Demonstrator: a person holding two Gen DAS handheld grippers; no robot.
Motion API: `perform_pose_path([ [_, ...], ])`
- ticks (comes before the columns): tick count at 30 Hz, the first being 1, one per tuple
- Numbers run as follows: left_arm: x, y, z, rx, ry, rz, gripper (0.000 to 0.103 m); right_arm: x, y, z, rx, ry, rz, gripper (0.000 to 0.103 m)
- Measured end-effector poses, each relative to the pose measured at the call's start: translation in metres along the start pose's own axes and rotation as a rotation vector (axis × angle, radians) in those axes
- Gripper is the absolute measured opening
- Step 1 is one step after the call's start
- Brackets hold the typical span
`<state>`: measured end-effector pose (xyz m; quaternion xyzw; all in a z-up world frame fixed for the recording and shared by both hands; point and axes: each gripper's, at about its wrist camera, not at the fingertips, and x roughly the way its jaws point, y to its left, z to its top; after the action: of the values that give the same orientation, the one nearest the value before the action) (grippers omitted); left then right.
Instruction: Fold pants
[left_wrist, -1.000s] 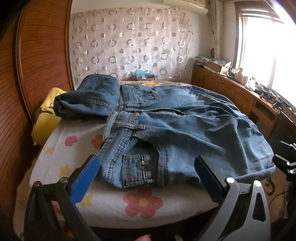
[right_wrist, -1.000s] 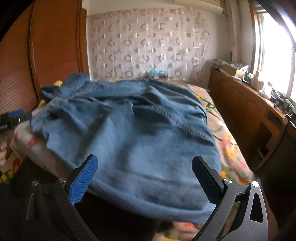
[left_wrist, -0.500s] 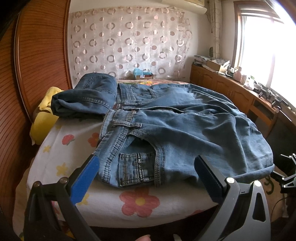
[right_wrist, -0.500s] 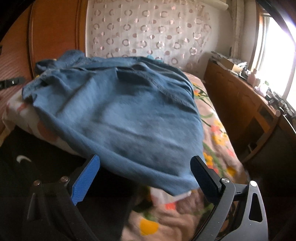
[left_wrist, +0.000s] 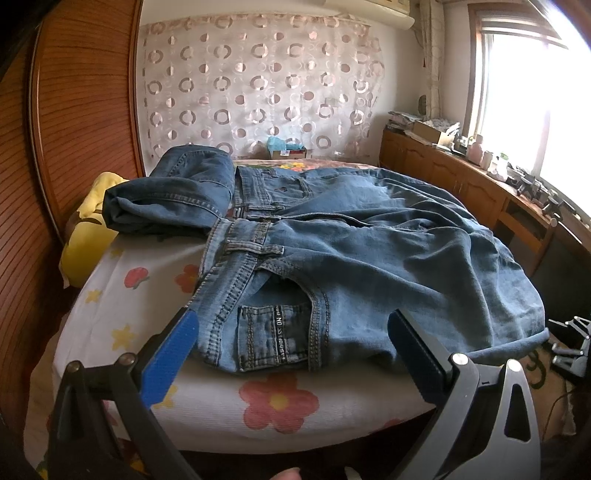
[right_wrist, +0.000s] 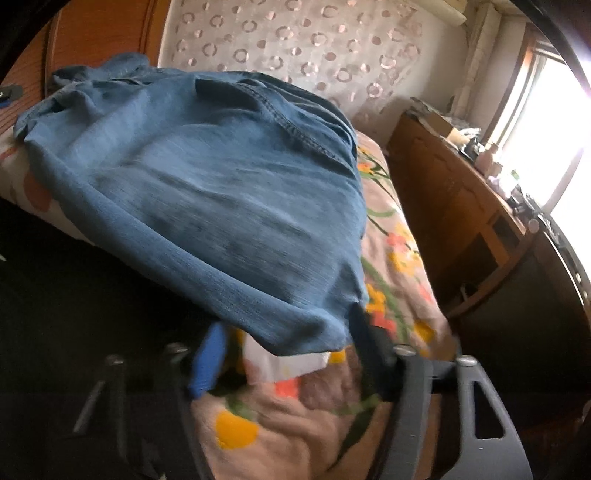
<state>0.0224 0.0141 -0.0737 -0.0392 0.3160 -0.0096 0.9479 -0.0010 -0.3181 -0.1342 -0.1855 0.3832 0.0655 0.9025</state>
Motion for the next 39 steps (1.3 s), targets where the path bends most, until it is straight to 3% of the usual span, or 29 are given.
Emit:
perform_pose_path([
  [1, 0.0, 0.0, 0.0, -0.002, 0.0, 0.0, 0.103, -0.002, -0.004, 0.0, 0.002, -0.004, 0.003, 0.024],
  [4, 0.002, 0.004, 0.001, -0.011, 0.006, 0.0, 0.103, -0.012, -0.013, 0.005, 0.016, -0.04, 0.029, 0.013],
  [19, 0.008, 0.064, 0.0, -0.115, 0.003, 0.006, 0.101, -0.054, -0.028, 0.06, 0.075, -0.232, 0.032, 0.006],
  [25, 0.029, 0.081, -0.009, -0.142, 0.063, 0.006, 0.091, -0.059, -0.028, 0.075, 0.082, -0.27, 0.018, 0.006],
  [33, 0.049, 0.084, -0.02, -0.125, 0.127, 0.032, 0.068, -0.06, -0.029, 0.079, 0.091, -0.283, 0.013, 0.006],
  [37, 0.051, 0.083, -0.021, -0.105, 0.128, 0.034, 0.067, -0.059, -0.029, 0.079, 0.089, -0.281, 0.012, 0.005],
  [39, 0.051, 0.084, -0.02, -0.1, 0.124, 0.034, 0.054, -0.059, -0.029, 0.08, 0.09, -0.281, 0.014, 0.006],
])
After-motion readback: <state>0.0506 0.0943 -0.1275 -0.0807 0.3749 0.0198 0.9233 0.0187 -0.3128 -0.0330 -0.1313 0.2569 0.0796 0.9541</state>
